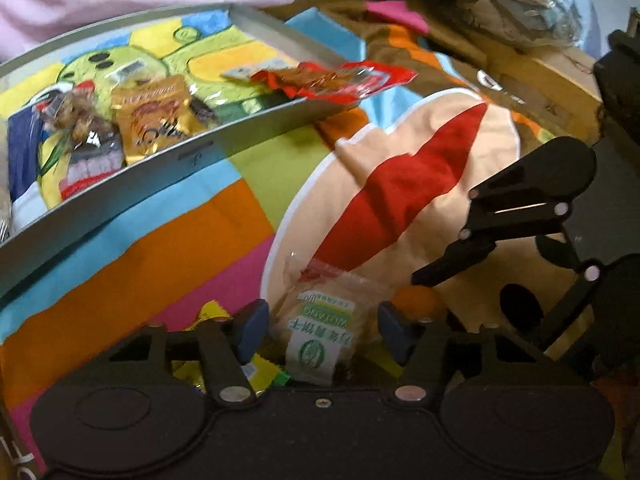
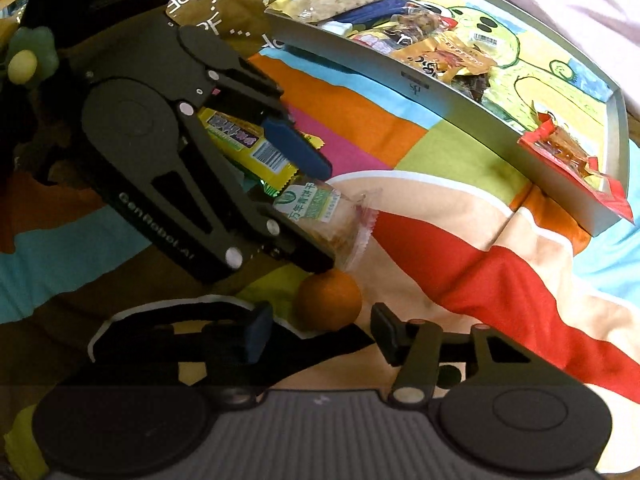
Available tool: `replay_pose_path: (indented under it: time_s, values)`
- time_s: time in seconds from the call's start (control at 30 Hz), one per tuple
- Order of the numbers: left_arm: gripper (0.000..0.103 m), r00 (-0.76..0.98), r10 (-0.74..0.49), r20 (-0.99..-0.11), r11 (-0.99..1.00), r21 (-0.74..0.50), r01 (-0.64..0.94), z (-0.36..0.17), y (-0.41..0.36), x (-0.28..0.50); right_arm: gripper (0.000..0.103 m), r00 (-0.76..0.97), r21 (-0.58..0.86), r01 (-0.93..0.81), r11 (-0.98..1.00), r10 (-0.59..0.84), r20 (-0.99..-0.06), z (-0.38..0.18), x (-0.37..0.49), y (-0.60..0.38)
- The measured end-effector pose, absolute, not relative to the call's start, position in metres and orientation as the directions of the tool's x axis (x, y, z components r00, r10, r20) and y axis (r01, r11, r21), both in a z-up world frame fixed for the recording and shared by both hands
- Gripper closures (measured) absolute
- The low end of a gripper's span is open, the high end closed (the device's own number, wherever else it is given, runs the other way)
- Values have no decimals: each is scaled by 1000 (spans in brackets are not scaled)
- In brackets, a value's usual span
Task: Organize snacks
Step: 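Grasp the clear cookie bag with the left tool while the right tool grasps the orange, then carry the cookie bag to the grey tray with the left tool while the right tool carries the orange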
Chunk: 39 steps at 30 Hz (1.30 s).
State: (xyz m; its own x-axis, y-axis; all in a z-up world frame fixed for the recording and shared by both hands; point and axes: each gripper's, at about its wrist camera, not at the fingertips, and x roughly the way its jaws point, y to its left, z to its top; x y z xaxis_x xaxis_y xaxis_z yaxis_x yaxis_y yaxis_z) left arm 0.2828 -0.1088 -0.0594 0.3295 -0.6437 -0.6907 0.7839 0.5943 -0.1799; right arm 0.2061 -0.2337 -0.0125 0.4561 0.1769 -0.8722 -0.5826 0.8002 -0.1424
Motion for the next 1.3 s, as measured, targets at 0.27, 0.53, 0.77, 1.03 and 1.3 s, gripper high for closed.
replay_pose_path:
  time_s: [0.27, 0.53, 0.77, 1.03, 1.3]
  values:
    - [44, 305, -612, -730, 593, -168, 788, -59, -112, 285, 54, 472, -147, -546, 824, 158, -867, -13, 215, -240]
    - [47, 334, -562, -757, 589, -83, 804, -62, -122, 276, 64, 494, -162, -556, 815, 167, -853, -15, 215, -236]
    - [52, 357, -549, -756, 632, -96, 769, -61, -123, 270, 64, 500, -155, -542, 826, 169, -850, -15, 218, -237]
    - [52, 363, -528, -768, 713, -169, 680, -57, -119, 265, 65, 534, -195, -515, 834, 135, -835, -14, 214, -235]
    - [53, 427, -585, -689, 771, -311, 555, -39, -93, 261, 65, 618, -242, -456, 857, 109, -778, -5, 209, -237]
